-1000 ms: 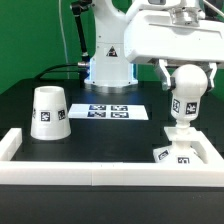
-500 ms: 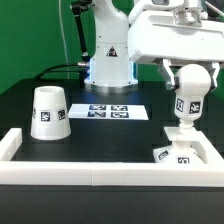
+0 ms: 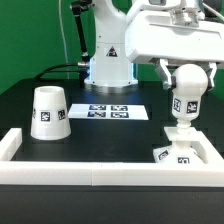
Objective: Assemble lamp
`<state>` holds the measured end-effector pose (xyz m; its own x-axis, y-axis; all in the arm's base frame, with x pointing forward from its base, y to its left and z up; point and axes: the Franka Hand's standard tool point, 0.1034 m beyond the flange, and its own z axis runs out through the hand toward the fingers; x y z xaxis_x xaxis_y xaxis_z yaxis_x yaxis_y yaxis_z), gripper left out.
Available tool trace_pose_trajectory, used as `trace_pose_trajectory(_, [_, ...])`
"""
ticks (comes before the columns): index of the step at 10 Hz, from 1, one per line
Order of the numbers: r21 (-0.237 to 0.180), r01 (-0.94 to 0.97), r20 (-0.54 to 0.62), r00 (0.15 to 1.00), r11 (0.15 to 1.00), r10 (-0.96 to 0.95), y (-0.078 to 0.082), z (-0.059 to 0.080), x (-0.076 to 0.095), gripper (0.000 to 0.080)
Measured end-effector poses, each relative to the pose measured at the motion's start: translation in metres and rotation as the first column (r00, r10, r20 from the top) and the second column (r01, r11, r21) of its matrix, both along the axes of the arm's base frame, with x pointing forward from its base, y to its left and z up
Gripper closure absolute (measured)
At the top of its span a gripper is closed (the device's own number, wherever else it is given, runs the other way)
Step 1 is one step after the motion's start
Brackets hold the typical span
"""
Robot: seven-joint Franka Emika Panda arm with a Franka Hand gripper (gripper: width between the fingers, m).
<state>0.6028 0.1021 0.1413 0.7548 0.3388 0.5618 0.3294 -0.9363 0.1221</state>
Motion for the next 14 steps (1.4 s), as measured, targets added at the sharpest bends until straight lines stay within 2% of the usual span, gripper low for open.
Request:
trace_pose_trajectory(6, [-0.006,-0.010,-0.034,0.999,1.000,0.009,0.003,-0.016,-0.018,0.0219])
trace_pose_trajectory(8, [-0.007,-0.009,-0.035,0.999,1.000,0.009,0.003,-0.020,-0.019,0.0219])
trace_pose_trajectory(14, [-0.002,-0.007,0.024,1.000,1.000,0.007,0.003,-0.020,-0.015,0.0219])
